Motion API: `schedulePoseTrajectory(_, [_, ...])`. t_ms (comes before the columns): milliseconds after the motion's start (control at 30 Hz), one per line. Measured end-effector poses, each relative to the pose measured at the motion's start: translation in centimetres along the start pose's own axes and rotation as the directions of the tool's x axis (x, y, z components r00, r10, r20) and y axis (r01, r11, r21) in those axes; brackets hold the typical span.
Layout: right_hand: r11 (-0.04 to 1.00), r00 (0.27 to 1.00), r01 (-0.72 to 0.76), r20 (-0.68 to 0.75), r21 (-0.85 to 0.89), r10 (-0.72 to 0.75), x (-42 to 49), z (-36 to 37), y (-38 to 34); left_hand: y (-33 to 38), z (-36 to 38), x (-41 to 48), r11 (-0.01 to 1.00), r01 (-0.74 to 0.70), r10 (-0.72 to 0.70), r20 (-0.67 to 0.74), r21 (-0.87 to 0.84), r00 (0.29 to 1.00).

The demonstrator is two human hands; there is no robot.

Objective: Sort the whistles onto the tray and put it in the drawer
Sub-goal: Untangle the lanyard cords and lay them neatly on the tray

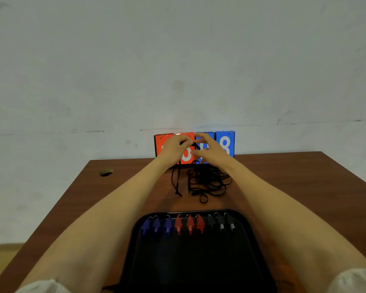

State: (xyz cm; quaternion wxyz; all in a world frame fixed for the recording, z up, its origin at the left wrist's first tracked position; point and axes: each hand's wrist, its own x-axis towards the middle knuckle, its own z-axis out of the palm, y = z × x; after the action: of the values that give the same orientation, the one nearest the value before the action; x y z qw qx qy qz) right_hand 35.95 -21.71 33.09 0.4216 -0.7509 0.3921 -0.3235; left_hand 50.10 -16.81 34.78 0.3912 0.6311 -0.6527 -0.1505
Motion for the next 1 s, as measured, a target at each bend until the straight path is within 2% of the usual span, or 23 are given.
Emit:
schedulePoseTrajectory(67, [0.997, 1.0, 0.021, -0.014, -0.076, -0.022, 0.2, 0.7, -0.1, -0.4, 0.2, -0.1, 1.0, -0.006, 0.006, -0.022, 0.013, 1.0])
schedulePoseTrajectory(133, [0.984, 0.995, 0.03, -0.084, -0.178, -0.045, 0.4, 1.0, 0.2, -0.5, 0.2, -0.3, 0.999, 0.007, -0.002, -0.088, 0.05, 0.996])
schedulePoseTrajectory(200, [0.949, 0.994, 0.033, -0.091, -0.314, -0.065, 0.4, 0.9, 0.7, -0.5, 0.3, -0.5, 0.999, 0.045, -0.041, -0.175, 0.02, 0.984])
schedulePoseTrajectory(267, [0.902, 0.998, -0.016, -0.068, -0.432, -0.015, 0.3, 0.6, 1.8, -0.4, 0.3, -0.8, 0.993, 0.099, -0.113, -0.265, -0.068, 0.958])
schedulePoseTrajectory(367, [0.861, 0.987, -0.135, -0.143, -0.491, 0.073, -0.1, -0.6, 4.4, -1.2, 0.0, -0.9, 0.98, 0.163, -0.193, -0.316, -0.119, 0.929])
schedulePoseTrajectory(433, [0.824, 0.981, -0.187, -0.143, -0.534, 0.13, -0.6, -1.4, 5.6, -1.9, -0.1, -1.1, 0.983, 0.175, -0.186, -0.297, -0.065, 0.937])
schedulePoseTrajectory(500, [0.816, 0.984, -0.163, -0.036, -0.555, 0.172, -1.1, -1.7, 5.8, -2.4, 0.1, -1.3, 0.984, 0.175, -0.176, -0.254, -0.024, 0.951])
schedulePoseTrajectory(600, [0.905, 0.997, -0.036, 0.046, -0.425, 0.061, -1.5, -0.7, 3.7, -2.2, 0.7, -1.7, 0.989, 0.145, -0.137, -0.177, 0.03, 0.975])
schedulePoseTrajectory(667, [0.93, 0.999, 0.041, 0.032, -0.366, -0.031, -1.3, 0.2, 1.9, -1.7, 0.8, -2.1, 0.993, 0.101, -0.092, -0.129, 0.065, 0.987])
schedulePoseTrajectory(733, [0.936, 0.998, 0.057, 0.021, -0.348, -0.053, -1.2, 0.6, 0.3, -1.1, 0.6, -2.3, 0.995, 0.069, -0.061, -0.109, 0.076, 0.992])
schedulePoseTrajectory(800, [0.926, 0.998, 0.058, 0.001, -0.373, -0.063, -1.4, 0.2, -0.9, -0.5, 0.1, -2.4, 0.995, 0.051, -0.042, -0.101, 0.089, 0.994])
schedulePoseTrajectory(900, [0.908, 0.992, 0.066, -0.067, -0.414, -0.103, -1.9, -1.1, -2.3, 0.1, -1.0, -2.7, 0.976, 0.009, 0.004, -0.059, 0.216, 0.998])
schedulePoseTrajectory(1000, [0.853, 0.963, 0.084, -0.178, -0.515, -0.202, -2.4, -3.2, -3.8, 0.5, -2.4, -3.0, 0.954, 0.01, 0.007, -0.055, 0.299, 0.998])
